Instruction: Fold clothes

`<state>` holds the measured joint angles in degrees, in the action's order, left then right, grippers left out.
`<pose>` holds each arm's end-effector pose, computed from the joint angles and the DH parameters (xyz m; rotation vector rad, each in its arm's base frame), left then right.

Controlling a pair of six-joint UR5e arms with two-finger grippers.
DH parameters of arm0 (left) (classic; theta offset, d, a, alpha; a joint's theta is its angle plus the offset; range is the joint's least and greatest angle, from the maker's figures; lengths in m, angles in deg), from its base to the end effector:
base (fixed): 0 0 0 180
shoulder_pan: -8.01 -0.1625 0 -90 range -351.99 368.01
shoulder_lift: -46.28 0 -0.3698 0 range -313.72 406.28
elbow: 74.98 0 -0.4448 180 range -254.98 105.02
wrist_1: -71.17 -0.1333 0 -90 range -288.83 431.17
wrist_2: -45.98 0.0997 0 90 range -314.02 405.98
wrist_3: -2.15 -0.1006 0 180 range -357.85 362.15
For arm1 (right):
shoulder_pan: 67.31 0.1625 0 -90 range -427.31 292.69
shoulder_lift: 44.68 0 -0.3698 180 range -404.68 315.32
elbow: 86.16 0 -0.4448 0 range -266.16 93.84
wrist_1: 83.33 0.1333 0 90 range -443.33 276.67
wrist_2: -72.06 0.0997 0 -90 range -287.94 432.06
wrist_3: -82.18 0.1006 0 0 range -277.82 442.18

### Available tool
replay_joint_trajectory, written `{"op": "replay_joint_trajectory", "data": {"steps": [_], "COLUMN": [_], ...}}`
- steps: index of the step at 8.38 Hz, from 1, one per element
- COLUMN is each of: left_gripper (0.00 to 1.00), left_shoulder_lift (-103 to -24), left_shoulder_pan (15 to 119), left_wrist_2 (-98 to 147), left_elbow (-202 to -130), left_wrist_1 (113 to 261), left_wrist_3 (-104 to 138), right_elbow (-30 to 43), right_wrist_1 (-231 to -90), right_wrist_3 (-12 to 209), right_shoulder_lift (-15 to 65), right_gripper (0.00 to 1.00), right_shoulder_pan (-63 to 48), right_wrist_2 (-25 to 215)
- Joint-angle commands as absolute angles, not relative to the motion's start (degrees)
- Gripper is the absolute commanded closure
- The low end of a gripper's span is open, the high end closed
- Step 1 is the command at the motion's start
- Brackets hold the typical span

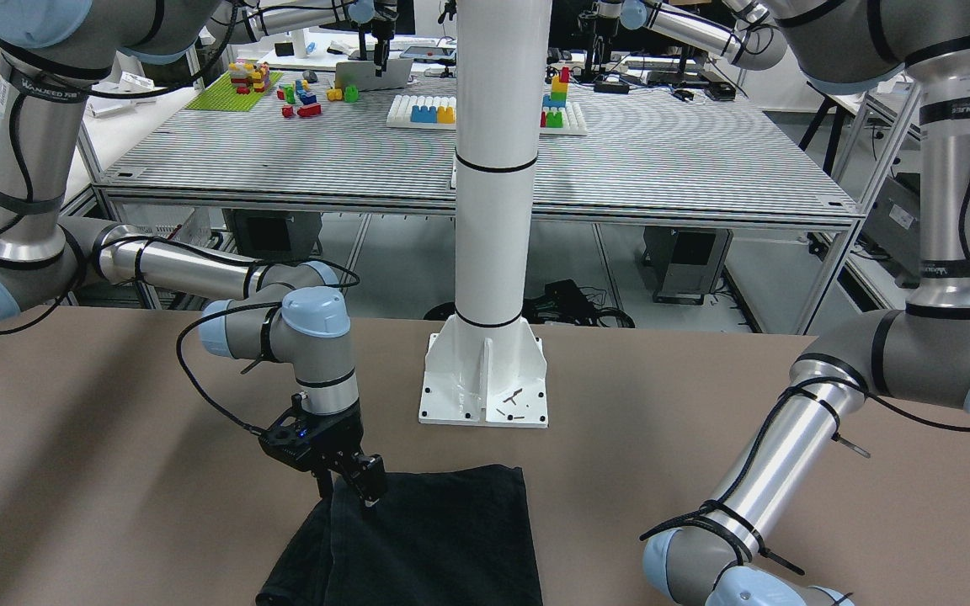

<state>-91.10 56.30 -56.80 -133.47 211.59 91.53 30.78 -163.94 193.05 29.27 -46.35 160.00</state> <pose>0.4693 -0.6934 0.2394 0.3021 1.1497 -0.6050 -0.4815 -0.3311 0.1970 0.0349 -0.9344 0.6939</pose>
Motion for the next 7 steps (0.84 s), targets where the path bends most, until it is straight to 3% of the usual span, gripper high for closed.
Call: {"op": "replay_joint_trajectory", "data": {"steps": [1,2,7], "left_gripper": [0.06,0.06,0.06], "left_shoulder_lift": [-90.92,-90.92,-88.99], "left_shoulder_pan": [54.86,54.77,51.87], "left_wrist_2": [-54.23,-54.13,-49.65], "left_elbow": [-134.91,-135.01,-137.73], "left_wrist_1": [211.62,211.53,211.53], "left_wrist_3": [91.54,91.54,91.71], "right_elbow": [30.73,30.30,27.30], "right_wrist_1": [-164.90,-164.81,-163.93], "right_wrist_3": [208.61,212.66,213.05], "right_shoulder_lift": [30.55,30.91,33.20], "right_gripper": [0.17,0.23,0.33], "right_shoulder_pan": [-53.84,-55.00,-56.33], "right_wrist_2": [154.70,153.81,152.92]}}
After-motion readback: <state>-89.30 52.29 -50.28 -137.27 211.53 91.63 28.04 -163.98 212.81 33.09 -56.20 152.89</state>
